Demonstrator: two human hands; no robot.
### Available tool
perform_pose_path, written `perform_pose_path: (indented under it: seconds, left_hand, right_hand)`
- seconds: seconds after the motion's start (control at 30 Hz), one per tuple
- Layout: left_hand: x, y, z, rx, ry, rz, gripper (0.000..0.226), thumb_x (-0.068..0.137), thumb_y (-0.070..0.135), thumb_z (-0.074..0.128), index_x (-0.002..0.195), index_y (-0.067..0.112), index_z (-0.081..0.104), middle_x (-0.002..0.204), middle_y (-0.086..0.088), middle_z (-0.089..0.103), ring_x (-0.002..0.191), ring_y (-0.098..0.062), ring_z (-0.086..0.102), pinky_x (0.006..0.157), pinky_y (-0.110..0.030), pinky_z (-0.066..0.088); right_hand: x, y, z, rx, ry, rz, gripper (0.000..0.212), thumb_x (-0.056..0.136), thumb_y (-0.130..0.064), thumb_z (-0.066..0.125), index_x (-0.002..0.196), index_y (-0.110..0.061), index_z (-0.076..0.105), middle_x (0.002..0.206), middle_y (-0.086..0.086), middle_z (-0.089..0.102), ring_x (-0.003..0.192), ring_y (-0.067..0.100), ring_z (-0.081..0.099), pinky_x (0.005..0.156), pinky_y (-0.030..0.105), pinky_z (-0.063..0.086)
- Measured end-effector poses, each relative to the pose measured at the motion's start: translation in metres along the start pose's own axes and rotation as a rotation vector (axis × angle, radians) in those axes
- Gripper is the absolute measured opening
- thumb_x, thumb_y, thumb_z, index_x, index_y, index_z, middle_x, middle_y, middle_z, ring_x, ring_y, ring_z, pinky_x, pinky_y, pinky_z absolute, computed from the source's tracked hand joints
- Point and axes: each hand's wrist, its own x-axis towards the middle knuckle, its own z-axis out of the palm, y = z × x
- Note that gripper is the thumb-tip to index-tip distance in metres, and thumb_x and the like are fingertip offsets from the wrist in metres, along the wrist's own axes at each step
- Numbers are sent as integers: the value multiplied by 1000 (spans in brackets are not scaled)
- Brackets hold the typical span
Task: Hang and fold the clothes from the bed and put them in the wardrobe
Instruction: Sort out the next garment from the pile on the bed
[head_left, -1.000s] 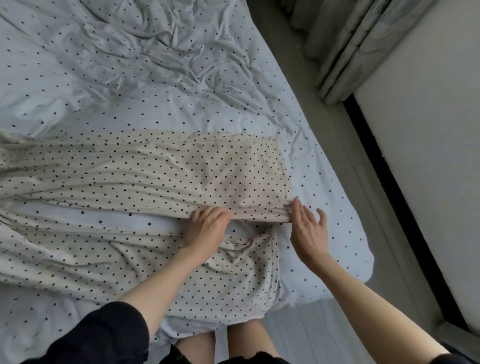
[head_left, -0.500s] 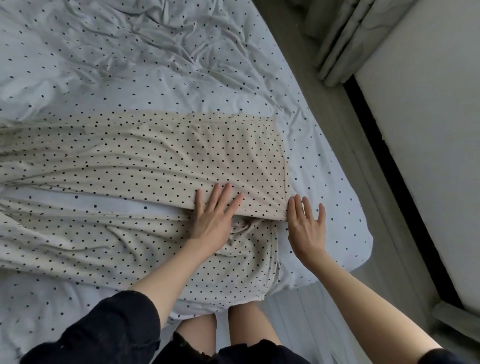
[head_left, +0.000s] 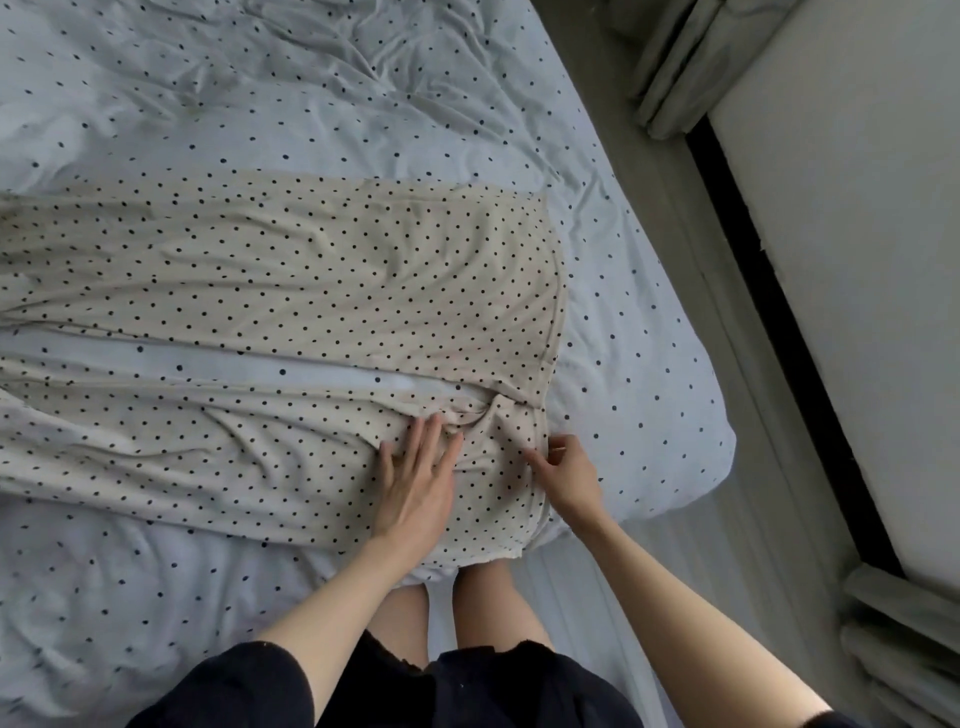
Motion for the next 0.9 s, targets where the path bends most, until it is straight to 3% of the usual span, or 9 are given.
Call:
perform_pose_path:
  seconds: [0.07,0.1,0.23,0.37,0.5,0.6,0.73,0.9]
  left_hand:
    - [-4,-4,8,45,-92,-2,64,100,27,31,148,26,-12,151,-6,-30,140,-30,-24,113,-60,-1]
    - [-5,-5,10,49,-105,2,64,100,28,30,148,28,-13,151,-5,-31,139,-29,-26,113,-60,-4]
    - [-5,-2,14,34,-153,21,61,100,26,32,150,30,-1,159,-2,-7,144,-26,-18,113,-55,-8]
    - [5,3,17,-27,-158,14,65,97,23,37,150,29,0,159,-2,-8,144,-23,-18,113,-52,-8]
    - [-4,-6,12,-187,-57,41,57,96,12,37,149,24,20,159,-2,3,146,-18,-7,117,-40,-2]
    - [-20,-25,2,-301,96,12,51,95,4,41,144,17,35,157,-3,15,146,-17,5,118,-31,2]
    - [-52,-75,-13,-355,217,-120,52,94,2,44,144,14,36,156,-6,18,145,-18,9,114,-23,-3]
    - [-101,-164,-31,-315,305,-238,48,95,4,44,141,13,40,155,-7,21,145,-21,12,119,-33,5]
  right_hand:
    - [2,3,5,25,-25,16,23,88,-31,60,95,-10,58,84,1,62,85,24,61,83,43,49]
    - [3,6,4,11,-14,11,19,88,-28,58,89,-8,60,78,2,61,81,25,60,78,41,49]
    - [8,24,-18,-102,145,26,16,91,-20,51,92,-11,64,82,5,65,84,29,61,72,34,46]
    - [6,30,-20,-194,220,33,19,94,-21,46,104,-13,60,103,6,66,96,29,59,85,37,44]
    - [-9,10,3,-324,346,-176,19,95,-24,45,103,-9,53,106,6,58,98,28,53,87,39,34]
    - [-24,-12,29,-441,299,-400,20,96,-23,46,106,-8,56,107,6,59,101,28,53,85,39,35]
    - [-45,-43,72,-532,147,-538,28,95,-20,46,120,-8,51,118,11,56,108,30,52,88,40,41]
    - [-78,-84,145,-665,7,-655,48,98,-25,43,143,-16,30,146,6,38,130,27,40,103,41,36]
